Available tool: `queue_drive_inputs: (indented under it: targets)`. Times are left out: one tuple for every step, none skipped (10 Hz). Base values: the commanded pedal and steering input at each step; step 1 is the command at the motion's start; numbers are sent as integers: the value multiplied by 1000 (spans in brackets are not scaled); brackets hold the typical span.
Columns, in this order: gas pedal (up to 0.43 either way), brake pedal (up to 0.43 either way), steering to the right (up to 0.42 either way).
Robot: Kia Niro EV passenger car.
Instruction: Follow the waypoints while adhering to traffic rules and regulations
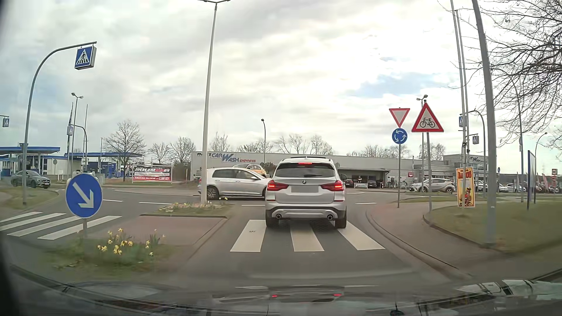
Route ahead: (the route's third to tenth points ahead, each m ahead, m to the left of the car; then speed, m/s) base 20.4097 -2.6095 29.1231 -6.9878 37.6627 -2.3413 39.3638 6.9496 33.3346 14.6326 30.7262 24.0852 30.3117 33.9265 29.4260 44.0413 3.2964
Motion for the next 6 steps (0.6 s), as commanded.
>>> queue_drive_inputs:
  targets:
    - [0, 122, -1]
    - [0, 140, -1]
    - [0, 152, -2]
    - [0, 159, -2]
    - [0, 165, -2]
    - [0, 165, -2]
